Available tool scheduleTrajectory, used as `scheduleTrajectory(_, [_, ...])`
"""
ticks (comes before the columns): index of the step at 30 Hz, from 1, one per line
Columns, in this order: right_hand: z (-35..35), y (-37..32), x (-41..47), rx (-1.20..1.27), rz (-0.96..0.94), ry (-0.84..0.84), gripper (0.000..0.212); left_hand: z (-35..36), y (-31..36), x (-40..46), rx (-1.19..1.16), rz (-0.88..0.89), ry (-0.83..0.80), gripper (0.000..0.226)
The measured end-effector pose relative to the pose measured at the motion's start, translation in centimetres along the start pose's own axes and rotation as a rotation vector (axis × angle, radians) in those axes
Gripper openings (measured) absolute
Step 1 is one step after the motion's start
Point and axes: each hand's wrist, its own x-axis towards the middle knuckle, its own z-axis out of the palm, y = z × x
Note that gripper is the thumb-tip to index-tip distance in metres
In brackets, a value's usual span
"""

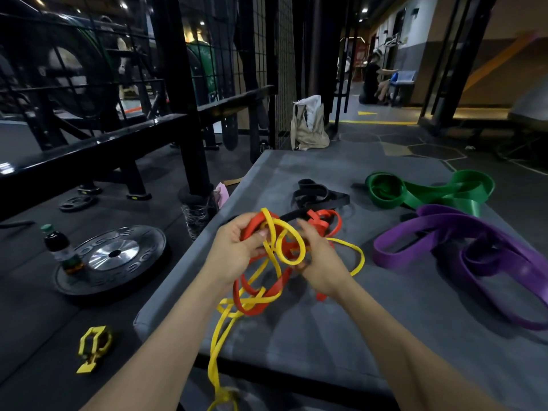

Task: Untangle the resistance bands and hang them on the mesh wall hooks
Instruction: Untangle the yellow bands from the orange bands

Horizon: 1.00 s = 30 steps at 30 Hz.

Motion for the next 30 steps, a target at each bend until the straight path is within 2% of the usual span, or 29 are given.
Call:
scheduleTrajectory(2, [0.1,-0.1,0.1,0.016,-0.012,0.012,0.035,-0.2,-0.2,0.1,0.011,-0.012,0.002,0.028])
scheduleTrajectory(4, [-0.8,-0.7,0.3,0.030,-0.028,0.093,0.006,-0.5,-0.3,0.4,0.007,-0.031,0.036,0.029])
scheduleTrajectory(10, [-4.1,-0.9,0.5,0.356,0.070,0.386,0.019,-1.9,-1.3,1.5,-0.060,-0.093,0.162,0.019])
scheduleTrajectory(14, [-6.1,0.1,-0.6,0.438,0.214,0.553,0.030,-2.2,-1.2,1.7,-0.054,-0.097,0.262,0.022])
scheduleTrajectory(18, [-6.3,1.4,-1.4,0.297,0.285,0.685,0.030,-2.7,-1.5,1.6,0.067,-0.079,0.312,0.024])
scheduleTrajectory(21, [-6.0,1.5,-1.8,0.183,0.293,0.661,0.023,-2.4,-1.1,1.3,0.034,-0.037,0.321,0.022])
scheduleTrajectory(24, [-5.7,1.6,-2.1,0.104,0.378,0.664,0.025,-2.2,-0.6,1.2,0.002,0.021,0.370,0.020])
scheduleTrajectory(28, [-6.3,1.9,-2.1,0.043,0.451,0.838,0.028,-2.5,-0.5,1.1,0.018,0.049,0.431,0.035])
scheduleTrajectory(30, [-6.3,2.1,-2.2,-0.105,0.459,0.790,0.028,-2.7,-0.5,1.0,0.023,0.025,0.415,0.039])
